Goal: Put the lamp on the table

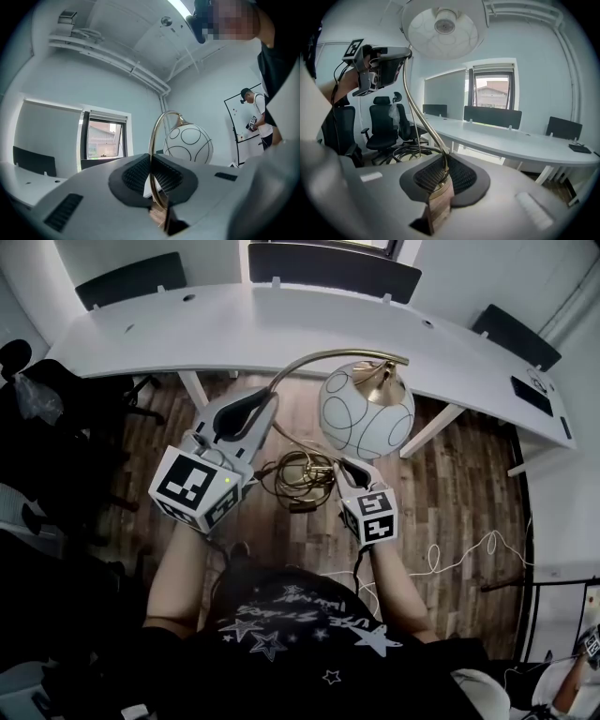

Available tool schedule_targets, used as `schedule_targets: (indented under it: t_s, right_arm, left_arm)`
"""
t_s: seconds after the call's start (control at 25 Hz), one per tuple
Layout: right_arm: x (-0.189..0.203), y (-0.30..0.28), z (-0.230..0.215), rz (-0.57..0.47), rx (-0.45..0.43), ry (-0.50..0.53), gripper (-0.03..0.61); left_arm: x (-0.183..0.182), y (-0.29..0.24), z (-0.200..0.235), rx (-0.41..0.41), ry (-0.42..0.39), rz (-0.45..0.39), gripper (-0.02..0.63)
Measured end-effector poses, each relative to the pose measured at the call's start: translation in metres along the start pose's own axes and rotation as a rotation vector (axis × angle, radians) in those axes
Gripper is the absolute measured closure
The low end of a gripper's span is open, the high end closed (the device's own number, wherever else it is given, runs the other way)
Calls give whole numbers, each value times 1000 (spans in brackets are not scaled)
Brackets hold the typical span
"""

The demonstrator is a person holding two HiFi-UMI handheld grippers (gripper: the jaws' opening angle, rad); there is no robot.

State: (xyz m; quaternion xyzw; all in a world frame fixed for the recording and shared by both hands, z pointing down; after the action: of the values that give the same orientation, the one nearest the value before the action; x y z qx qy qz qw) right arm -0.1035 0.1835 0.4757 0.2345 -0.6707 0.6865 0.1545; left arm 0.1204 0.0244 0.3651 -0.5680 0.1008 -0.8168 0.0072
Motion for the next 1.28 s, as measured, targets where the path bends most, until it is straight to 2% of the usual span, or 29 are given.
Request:
schedule_targets:
  t_s: [0.56, 0.88, 1.28]
  right_arm:
    - [1, 7, -3, 14, -9, 10, 540]
    - [7, 3, -3, 32, 3, -23, 540]
    - [5, -5, -7, 42, 36, -3, 540]
  left_arm:
    - [1, 1, -2, -5, 22, 11, 583]
    - [8, -2, -1, 24, 33, 30, 583]
    - [12, -16, 11, 69, 15, 7, 583]
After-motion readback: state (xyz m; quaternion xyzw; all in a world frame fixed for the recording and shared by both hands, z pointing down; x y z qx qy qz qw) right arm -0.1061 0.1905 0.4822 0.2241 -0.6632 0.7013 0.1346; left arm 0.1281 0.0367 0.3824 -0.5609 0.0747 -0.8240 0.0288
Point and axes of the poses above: the fingertips, and each gripper's own axes: y backward along the fingers, z to its left, x out of its underside, the point moved 9 cm from there along y, backward along the fingers, and after that the axes turned 6 degrees about z, right-handed, at the moved point
